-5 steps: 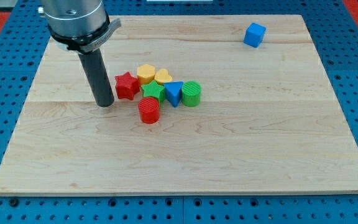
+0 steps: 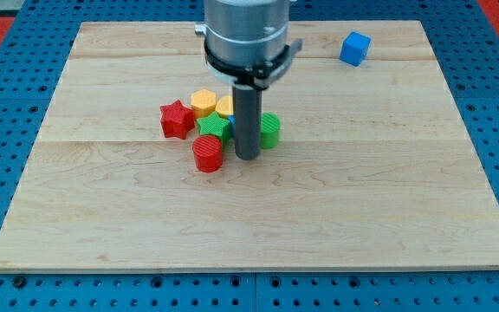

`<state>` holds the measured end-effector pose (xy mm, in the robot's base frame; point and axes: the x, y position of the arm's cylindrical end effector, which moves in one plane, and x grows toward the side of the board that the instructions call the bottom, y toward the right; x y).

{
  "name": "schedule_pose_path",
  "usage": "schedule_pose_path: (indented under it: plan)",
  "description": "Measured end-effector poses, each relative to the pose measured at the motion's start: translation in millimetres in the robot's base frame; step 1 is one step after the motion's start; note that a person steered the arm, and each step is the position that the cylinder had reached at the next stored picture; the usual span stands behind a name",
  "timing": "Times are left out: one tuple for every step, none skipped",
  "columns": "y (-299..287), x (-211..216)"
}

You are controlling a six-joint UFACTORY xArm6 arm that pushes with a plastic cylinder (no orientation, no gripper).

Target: Separate blue triangle from group of blocks

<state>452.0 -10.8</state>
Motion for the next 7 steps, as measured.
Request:
schedule_pose_path:
  plan:
    - [-29.1, -21.6]
    - [-37.0, -20.7]
    - [-28.5, -20.9]
    - [-11.7, -35.5]
    - [6.9, -64.4]
    - [-0.3, -74.1]
    - [-4.2, -84.9]
